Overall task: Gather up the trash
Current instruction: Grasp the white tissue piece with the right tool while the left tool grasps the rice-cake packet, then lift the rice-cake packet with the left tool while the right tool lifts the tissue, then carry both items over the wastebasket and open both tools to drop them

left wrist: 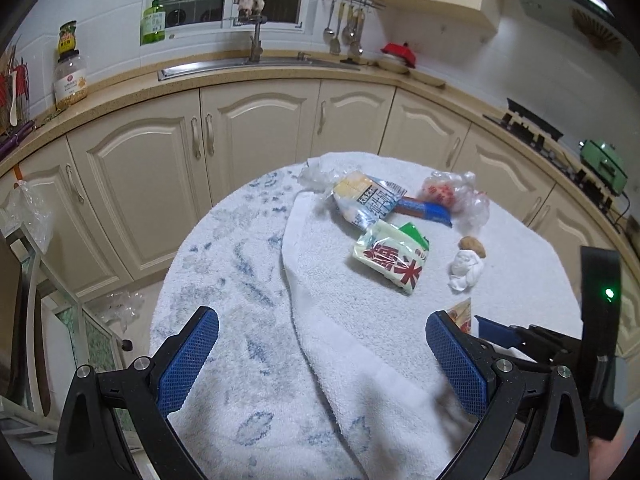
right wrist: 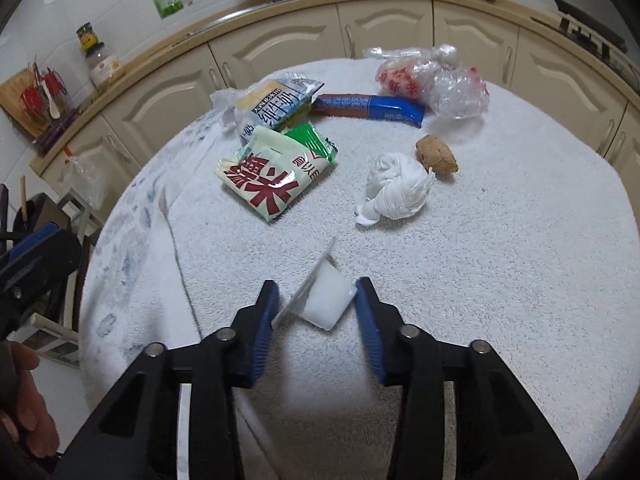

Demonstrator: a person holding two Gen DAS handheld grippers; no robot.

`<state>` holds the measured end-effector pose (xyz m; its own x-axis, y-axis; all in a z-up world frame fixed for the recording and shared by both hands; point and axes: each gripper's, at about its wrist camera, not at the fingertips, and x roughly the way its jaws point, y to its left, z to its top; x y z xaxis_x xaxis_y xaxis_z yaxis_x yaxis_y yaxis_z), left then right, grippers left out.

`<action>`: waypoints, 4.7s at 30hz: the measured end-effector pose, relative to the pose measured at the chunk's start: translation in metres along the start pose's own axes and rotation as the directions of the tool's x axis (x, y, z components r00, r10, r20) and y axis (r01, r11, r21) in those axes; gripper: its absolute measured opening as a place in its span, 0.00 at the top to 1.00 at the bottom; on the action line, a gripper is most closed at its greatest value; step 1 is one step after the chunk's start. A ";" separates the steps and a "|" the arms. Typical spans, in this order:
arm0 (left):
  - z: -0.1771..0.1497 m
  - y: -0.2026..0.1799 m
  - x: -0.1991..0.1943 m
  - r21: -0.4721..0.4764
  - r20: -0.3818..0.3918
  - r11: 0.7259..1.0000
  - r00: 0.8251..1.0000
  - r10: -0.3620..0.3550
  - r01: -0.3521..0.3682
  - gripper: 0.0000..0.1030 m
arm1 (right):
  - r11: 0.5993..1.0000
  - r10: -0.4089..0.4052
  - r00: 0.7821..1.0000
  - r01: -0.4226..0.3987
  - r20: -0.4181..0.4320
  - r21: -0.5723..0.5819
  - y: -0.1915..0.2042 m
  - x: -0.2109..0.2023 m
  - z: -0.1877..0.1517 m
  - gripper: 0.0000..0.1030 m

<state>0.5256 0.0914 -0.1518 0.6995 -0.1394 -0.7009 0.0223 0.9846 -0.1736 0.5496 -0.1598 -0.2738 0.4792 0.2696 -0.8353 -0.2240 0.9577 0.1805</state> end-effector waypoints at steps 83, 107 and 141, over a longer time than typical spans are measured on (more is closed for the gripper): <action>0.001 -0.155 -0.031 0.272 0.120 0.936 0.957 -0.264 0.224 0.31 | 0.968 -0.148 0.924 0.062 0.351 0.244 -0.150 -0.210 -0.047 0.78; -0.042 -0.320 0.008 0.439 -0.135 0.722 0.833 -0.536 0.535 0.31 | 0.808 -0.389 0.876 0.176 0.285 0.562 -0.296 -0.276 -0.157 0.78; 0.005 -0.550 0.204 0.556 -0.370 0.674 0.871 -0.322 0.486 0.01 | 0.601 -0.349 0.935 0.167 0.069 0.782 -0.422 -0.182 -0.213 0.00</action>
<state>0.6594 -0.4781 -0.1959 0.3377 -0.4780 -0.8109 0.7523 0.6548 -0.0727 0.3762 -0.6342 -0.3087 0.5843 -0.0756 -0.8080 0.6090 0.6989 0.3750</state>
